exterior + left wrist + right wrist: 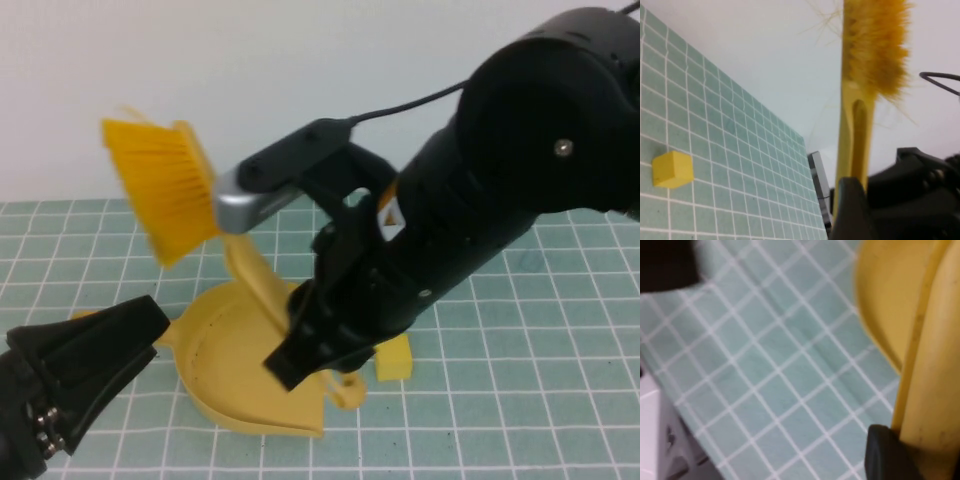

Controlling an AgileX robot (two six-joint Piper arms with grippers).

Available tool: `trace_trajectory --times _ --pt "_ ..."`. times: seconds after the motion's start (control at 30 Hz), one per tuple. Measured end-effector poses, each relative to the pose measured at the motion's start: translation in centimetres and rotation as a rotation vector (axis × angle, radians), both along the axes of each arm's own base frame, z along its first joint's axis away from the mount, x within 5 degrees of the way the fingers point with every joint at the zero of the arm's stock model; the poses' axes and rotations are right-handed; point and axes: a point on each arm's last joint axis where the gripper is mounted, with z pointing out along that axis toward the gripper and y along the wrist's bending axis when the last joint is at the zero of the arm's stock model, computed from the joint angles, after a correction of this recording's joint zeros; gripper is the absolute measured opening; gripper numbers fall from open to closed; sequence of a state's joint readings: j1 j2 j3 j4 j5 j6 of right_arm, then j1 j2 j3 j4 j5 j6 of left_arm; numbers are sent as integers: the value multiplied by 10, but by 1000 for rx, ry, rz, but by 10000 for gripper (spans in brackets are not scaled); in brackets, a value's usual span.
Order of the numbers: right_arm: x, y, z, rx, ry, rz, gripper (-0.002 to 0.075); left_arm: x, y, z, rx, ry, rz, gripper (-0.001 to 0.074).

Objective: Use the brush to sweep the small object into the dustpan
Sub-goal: Hand over the broom

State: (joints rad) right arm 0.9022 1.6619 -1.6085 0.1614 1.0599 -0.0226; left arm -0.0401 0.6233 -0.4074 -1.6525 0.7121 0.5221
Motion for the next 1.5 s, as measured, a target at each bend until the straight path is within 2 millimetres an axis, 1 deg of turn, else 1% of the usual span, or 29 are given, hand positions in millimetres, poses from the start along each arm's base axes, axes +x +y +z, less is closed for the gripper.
trace_trajectory --times 0.07,0.17,0.33,0.53,0.67,0.77,0.97,1.13,1.27,1.37,1.5 --pt "-8 8 5 21 -3 29 190 1 1 0 16 -14 16 424" --pt "-14 15 9 43 20 38 190 3 3 -1 36 -25 41 424" --pt "-16 19 4 33 42 44 190 7 3 -3 51 -19 44 424" --pt "-23 25 2 39 63 65 190 18 2 -7 37 8 36 424" --pt "-22 29 -3 38 87 65 190 25 0 -7 13 -10 20 424" --pt "-21 32 -7 35 102 65 190 30 -1 -12 16 12 5 424" --pt "-22 34 -7 43 110 67 190 41 -3 -16 4 35 -19 423" --pt "-22 35 -9 45 116 66 190 49 -5 -11 9 20 -42 423" --pt "-20 40 -17 32 132 65 190 53 -5 -6 8 12 -44 417" --pt "-18 42 -18 44 127 60 190 55 -6 -6 -4 24 -66 360" --pt "-17 43 -17 56 118 57 190 56 -10 -9 -27 38 -124 260"
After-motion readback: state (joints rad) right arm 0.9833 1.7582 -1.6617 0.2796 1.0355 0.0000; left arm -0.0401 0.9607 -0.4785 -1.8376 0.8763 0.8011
